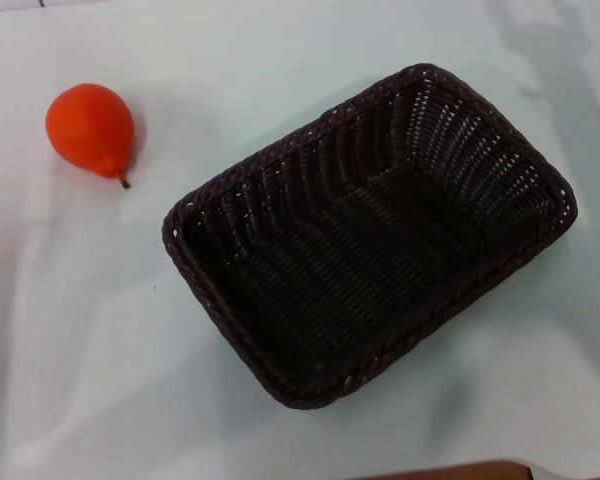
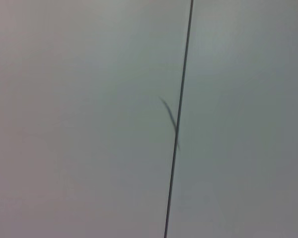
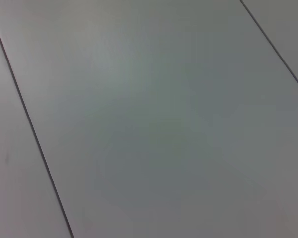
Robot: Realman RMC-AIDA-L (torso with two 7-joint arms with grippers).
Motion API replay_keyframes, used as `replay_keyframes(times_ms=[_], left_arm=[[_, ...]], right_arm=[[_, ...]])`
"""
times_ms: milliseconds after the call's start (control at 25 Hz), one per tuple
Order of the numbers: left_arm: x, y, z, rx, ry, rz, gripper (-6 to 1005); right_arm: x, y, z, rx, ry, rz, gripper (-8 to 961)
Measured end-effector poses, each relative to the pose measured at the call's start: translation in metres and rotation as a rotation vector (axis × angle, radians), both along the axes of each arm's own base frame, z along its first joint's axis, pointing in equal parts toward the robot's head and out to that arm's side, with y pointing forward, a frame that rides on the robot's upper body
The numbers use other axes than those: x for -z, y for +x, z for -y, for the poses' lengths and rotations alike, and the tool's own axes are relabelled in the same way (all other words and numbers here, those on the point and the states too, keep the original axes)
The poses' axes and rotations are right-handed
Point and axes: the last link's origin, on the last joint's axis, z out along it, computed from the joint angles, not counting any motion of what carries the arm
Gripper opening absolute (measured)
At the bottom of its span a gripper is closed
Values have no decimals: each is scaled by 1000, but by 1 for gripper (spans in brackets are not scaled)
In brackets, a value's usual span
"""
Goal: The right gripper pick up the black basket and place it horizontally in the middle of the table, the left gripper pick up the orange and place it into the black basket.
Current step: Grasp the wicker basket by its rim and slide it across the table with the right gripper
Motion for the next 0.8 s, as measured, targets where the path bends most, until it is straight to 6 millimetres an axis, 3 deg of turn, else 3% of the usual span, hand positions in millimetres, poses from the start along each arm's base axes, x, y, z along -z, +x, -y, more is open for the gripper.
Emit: replay_keyframes(times_ms=[480, 640, 800], left_arm=[[0, -1, 1, -9, 1, 8, 904], [1, -1, 1, -10, -1, 9, 904], [-1, -3, 2, -16, 5, 9, 903]], right_arm=[[-2, 1, 2, -26, -30, 25, 814], [-16, 3, -4, -97, -166, 54, 812], [-39, -1, -17, -140, -451, 70, 811]])
